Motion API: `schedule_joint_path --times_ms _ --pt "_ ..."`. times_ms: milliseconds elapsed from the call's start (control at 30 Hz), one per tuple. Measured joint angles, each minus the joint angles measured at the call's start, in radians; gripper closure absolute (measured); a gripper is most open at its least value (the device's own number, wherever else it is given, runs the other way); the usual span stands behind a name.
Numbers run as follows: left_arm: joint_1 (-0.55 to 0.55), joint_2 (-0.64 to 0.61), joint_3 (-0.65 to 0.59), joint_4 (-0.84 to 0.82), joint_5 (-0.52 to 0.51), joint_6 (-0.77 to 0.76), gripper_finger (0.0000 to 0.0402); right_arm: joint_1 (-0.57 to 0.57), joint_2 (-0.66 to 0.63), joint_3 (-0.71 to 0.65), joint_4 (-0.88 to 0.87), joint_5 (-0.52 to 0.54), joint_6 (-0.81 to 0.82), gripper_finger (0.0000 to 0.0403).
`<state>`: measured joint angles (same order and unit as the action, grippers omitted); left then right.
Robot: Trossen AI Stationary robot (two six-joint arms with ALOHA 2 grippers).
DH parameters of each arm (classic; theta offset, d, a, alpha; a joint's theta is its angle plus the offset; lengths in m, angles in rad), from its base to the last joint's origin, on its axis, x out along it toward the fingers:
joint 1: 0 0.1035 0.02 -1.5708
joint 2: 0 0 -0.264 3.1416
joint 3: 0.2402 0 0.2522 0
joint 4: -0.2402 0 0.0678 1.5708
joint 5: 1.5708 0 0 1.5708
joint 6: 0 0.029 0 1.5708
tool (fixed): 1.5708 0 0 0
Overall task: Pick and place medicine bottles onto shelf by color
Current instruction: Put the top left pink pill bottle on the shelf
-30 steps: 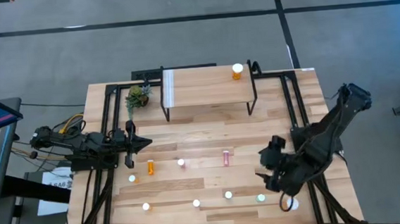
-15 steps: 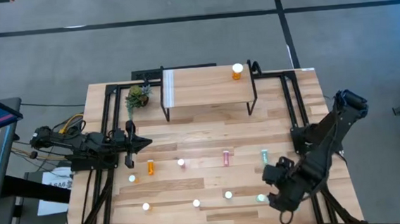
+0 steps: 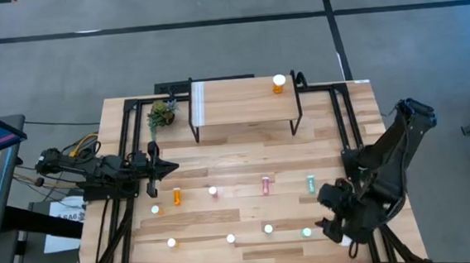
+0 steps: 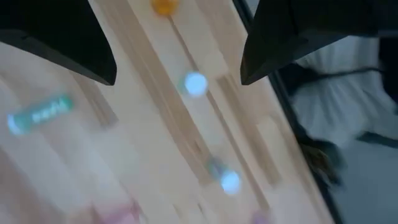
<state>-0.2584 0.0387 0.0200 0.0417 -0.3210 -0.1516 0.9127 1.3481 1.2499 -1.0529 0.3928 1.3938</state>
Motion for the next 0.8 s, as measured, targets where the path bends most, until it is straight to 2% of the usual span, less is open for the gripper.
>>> schedule_joint_path --times_ms 100,267,367,433,500,600,700,800 --pt "0.000 0.000 0.000 0.004 0.000 -0.087 0.0401 0.002 -0.058 0.000 0.028 0.139 -0.106 0.0045" --pt "0.000 -0.001 -0.001 0.112 -0.002 -0.345 0.0401 0.026 -0.126 0.000 0.105 0.419 -0.336 0.0049" --pt "0.000 0.000 -0.001 0.161 -0.038 -0.352 0.0401 0.051 -0.143 0.000 0.125 0.595 -0.443 0.0051" --pt "0.000 0.000 -0.001 0.172 -0.057 -0.341 0.0401 0.063 -0.143 0.000 0.120 0.674 -0.474 0.0051" --pt "0.000 0.000 -0.005 0.192 -0.088 -0.384 0.0401 0.068 -0.143 -0.009 0.124 0.690 -0.490 0.0051" --pt "0.000 0.000 -0.007 0.205 -0.173 -0.497 0.0401 0.067 -0.143 -0.011 0.145 0.640 -0.525 0.0054" --pt "0.000 0.000 0.007 0.268 -0.232 -0.460 0.0401 0.068 -0.149 -0.011 0.235 0.631 -0.622 0.0062" --pt "0.000 0.007 0.030 0.372 -0.210 -0.392 0.0401 0.066 -0.161 -0.011 0.331 0.628 -0.733 0.0069"
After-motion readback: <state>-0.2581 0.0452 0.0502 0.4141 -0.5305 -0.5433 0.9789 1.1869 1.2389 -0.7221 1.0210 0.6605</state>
